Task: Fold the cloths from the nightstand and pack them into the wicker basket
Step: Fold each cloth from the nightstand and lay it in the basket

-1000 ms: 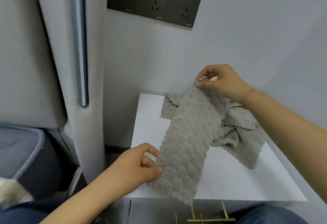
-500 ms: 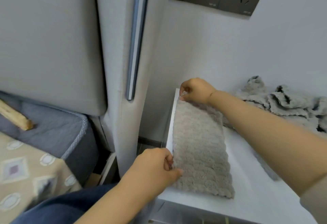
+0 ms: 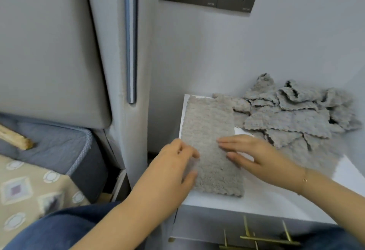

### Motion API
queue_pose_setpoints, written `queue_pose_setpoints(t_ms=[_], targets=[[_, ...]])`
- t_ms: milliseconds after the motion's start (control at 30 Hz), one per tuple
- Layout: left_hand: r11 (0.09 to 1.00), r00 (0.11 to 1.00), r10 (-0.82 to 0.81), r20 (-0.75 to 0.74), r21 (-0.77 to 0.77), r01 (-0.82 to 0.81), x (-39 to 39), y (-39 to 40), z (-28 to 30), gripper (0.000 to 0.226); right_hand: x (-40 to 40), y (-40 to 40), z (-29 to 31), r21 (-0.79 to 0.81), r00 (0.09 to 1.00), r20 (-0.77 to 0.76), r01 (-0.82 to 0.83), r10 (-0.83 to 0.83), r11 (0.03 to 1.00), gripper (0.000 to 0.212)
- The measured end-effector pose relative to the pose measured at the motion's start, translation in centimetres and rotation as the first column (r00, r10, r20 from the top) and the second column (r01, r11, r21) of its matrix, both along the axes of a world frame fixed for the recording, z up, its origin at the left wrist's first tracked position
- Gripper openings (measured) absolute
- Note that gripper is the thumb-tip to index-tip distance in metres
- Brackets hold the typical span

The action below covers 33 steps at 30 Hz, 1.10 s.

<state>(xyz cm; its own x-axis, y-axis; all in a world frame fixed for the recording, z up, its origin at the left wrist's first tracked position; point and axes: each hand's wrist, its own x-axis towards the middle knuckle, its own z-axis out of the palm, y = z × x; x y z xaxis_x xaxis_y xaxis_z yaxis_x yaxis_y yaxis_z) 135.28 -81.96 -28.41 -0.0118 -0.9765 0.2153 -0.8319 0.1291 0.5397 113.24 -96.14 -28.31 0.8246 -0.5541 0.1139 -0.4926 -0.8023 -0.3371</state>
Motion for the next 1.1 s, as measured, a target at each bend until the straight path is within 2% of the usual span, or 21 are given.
queue_pose_setpoints(t_ms=[100,233,333,433,533,667,833,900,1000,1100], targets=[[0.989,0.982,-0.149,0.116,0.007,0.149,-1.0,-0.1,-1.5,0.028,-2.0,2.2,-1.8,0.096,0.998,0.048,0.034,-0.039,0.995,0.051],[0.987,0.967,-0.157,0.200,0.050,0.150,-0.9,0.0,-3.2,0.049,-3.0,3.4,-3.3,0.152,1.000,-0.010,-0.008,0.010,0.988,0.057],[0.967,0.958,-0.248,0.141,0.089,0.238,-0.3,-0.1,-3.0,0.058,-3.4,3.3,-4.0,0.027,0.999,-0.037,-0.020,0.021,0.999,0.058],[0.957,0.949,-0.283,0.139,0.098,0.271,0.4,-0.1,-2.7,0.065,-3.2,3.7,-4.0,-0.196,0.998,0.052,-0.018,0.029,0.980,0.048],[0.961,0.948,-0.273,0.165,0.083,0.263,0.7,-0.2,-2.7,0.059,-3.3,5.0,-4.2,-0.224,0.982,0.160,-0.065,0.102,0.972,0.040],[0.963,0.955,-0.266,0.131,0.076,0.258,0.8,-0.1,-3.0,0.056,-3.8,6.2,-5.2,-0.174,0.983,0.165,-0.047,0.077,0.984,0.048],[0.959,0.960,-0.275,0.049,0.085,0.271,0.0,0.4,-2.8,0.054,-4.6,6.4,-5.7,-0.207,0.961,0.265,-0.024,0.080,0.978,0.033],[0.952,0.946,-0.306,0.108,0.056,0.302,-0.3,0.7,-2.7,0.046,-5.3,6.4,-5.5,-0.193,0.953,0.295,-0.011,0.068,0.981,0.030],[0.935,0.906,-0.315,0.283,-0.070,0.347,-0.6,1.2,-2.2,0.033,-6.3,6.6,-4.8,-0.207,0.945,0.319,-0.010,0.077,0.978,0.026],[0.898,0.878,-0.355,0.322,-0.145,0.416,-1.5,1.7,-2.0,0.031,-7.2,6.9,-4.5,-0.218,0.948,0.312,0.000,0.069,0.976,0.029]])
